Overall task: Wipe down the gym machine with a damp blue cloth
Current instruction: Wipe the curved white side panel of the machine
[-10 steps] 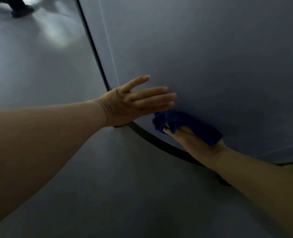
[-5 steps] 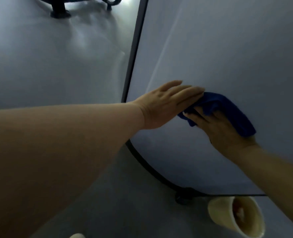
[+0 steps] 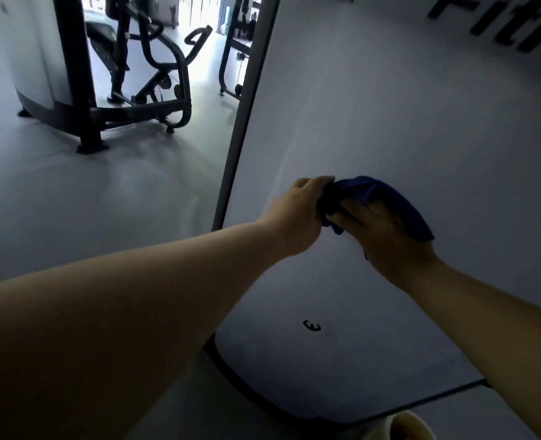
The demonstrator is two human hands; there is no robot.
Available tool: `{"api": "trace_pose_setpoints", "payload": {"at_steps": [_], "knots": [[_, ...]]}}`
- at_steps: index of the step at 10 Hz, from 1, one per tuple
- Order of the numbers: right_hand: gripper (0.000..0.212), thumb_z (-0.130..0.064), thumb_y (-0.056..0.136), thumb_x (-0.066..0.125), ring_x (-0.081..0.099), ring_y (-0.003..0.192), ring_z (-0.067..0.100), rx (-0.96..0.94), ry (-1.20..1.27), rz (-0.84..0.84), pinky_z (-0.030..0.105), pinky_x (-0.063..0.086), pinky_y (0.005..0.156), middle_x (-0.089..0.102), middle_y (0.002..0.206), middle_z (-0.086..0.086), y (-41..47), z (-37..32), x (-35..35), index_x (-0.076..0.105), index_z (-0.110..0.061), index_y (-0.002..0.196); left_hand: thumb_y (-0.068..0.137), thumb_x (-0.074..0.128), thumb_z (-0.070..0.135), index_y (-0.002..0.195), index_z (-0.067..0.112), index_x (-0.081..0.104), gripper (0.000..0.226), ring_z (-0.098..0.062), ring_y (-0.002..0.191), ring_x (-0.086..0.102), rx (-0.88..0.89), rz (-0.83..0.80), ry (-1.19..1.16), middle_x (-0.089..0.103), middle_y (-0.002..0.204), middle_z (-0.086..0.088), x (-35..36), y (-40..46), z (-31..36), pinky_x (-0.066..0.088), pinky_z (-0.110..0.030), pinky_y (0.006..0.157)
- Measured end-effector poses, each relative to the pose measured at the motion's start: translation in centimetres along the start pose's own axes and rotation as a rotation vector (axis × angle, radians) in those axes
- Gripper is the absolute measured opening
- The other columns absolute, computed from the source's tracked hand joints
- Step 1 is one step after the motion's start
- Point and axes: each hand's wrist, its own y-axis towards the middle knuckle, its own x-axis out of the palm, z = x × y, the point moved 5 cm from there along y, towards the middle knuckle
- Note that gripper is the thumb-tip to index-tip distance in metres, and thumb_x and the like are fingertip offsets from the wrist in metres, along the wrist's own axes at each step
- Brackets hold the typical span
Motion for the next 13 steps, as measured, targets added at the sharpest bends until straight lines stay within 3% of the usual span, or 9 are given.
{"api": "trace_pose_setpoints", "payload": {"at_steps": [1,2,4,6,7,9,10,11,13], "knots": [[0.035,-0.029,0.104,0.044,0.038,0.138,0.022,-0.041,-0.121,0.157,0.010,0.014,0.113,0.050,0.144,0.008,1.6,-0.5,-2.7,0.062,-0.013,0.130,0.094,0.049,0.002,0.150,0.019,0.032,0.061,-0.025,0.125,0.050,-0.091,0.033,-0.165,0.042,0.145,-0.007,-2.7,1.1,1.5,0.046,-0.036,0.101],[0.024,-0.014,0.101,0.050,0.053,0.124,0.009,-0.044,0.153,0.306,0.024,0.039,0.107,0.063,0.126,-0.003,2.2,-2.9,-5.0,0.070,-0.011,0.115,0.095,0.055,0.007,0.148,0.022,0.037,0.057,-0.015,0.113,0.055,-0.227,0.089,-0.316,0.051,0.136,0.005,-5.2,1.9,1.9,0.044,-0.014,0.069],[0.030,-0.026,0.106,0.041,0.065,0.110,0.026,0.576,1.450,0.392,0.044,0.053,0.094,0.066,0.122,0.008,-1.1,-5.0,-3.9,0.060,-0.021,0.128,0.101,0.050,0.021,0.143,0.025,0.046,0.042,-0.014,0.113,0.062,-0.282,-0.088,-0.570,0.062,0.128,0.001,-5.0,-0.3,3.6,0.049,-0.029,0.091],[0.062,-0.055,0.099,0.035,0.059,0.122,0.032,0.632,2.048,0.246,0.046,0.048,0.102,0.059,0.134,0.016,-6.2,-7.4,1.6,0.046,-0.013,0.144,0.082,0.072,0.039,0.138,0.014,0.050,0.065,-0.020,0.106,0.069,-0.424,-0.446,-0.691,0.067,0.124,-0.005,-0.2,-4.6,1.1,0.056,-0.039,0.092],[0.056,-0.029,0.092,0.064,0.068,0.103,0.034,0.788,1.877,0.176,0.046,0.058,0.083,0.065,0.120,0.019,-7.8,-6.1,4.0,0.044,-0.011,0.141,0.091,0.068,0.031,0.125,0.014,0.057,0.040,-0.022,0.099,0.069,-0.501,-0.347,-0.628,0.069,0.115,-0.008,2.4,-4.6,-0.6,0.059,-0.039,0.083],[0.018,-0.019,0.097,0.057,0.068,0.098,0.016,1.088,1.468,0.234,0.029,0.054,0.079,0.071,0.110,0.002,-9.2,-3.3,8.1,0.064,-0.020,0.114,0.091,0.066,0.032,0.108,0.017,0.056,0.025,-0.017,0.083,0.064,-0.369,-0.227,-0.357,0.065,0.097,-0.002,3.3,-1.5,-3.4,0.056,-0.032,0.063],[0.017,-0.017,0.100,0.050,0.066,0.094,0.010,1.141,1.365,0.247,0.027,0.052,0.082,0.071,0.101,-0.004,-8.7,-3.1,9.0,0.065,-0.023,0.104,0.092,0.066,0.026,0.111,0.008,0.058,0.028,-0.018,0.077,0.065,-0.362,-0.396,-0.352,0.066,0.093,-0.006,4.1,-0.4,-4.9,0.051,-0.024,0.056],[0.015,-0.018,0.099,0.048,0.065,0.095,0.018,1.247,1.235,0.326,0.038,0.055,0.091,0.067,0.102,0.003,-7.7,-3.0,9.8,0.058,-0.018,0.110,0.090,0.069,0.023,0.116,0.001,0.062,0.035,-0.031,0.090,0.072,-0.463,-0.702,-0.472,0.072,0.100,-0.017,4.7,0.5,-6.6,0.059,-0.041,0.082],[0.021,-0.011,0.100,0.042,0.056,0.087,0.019,1.473,1.005,0.434,0.032,0.042,0.073,0.062,0.097,0.005,-5.8,-7.4,13.0,0.059,-0.009,0.110,0.087,0.070,0.012,0.103,0.017,0.068,0.016,-0.028,0.100,0.068,-0.298,-1.000,-0.341,0.071,0.103,-0.009,4.3,3.0,-9.8,0.057,-0.040,0.087]]}}
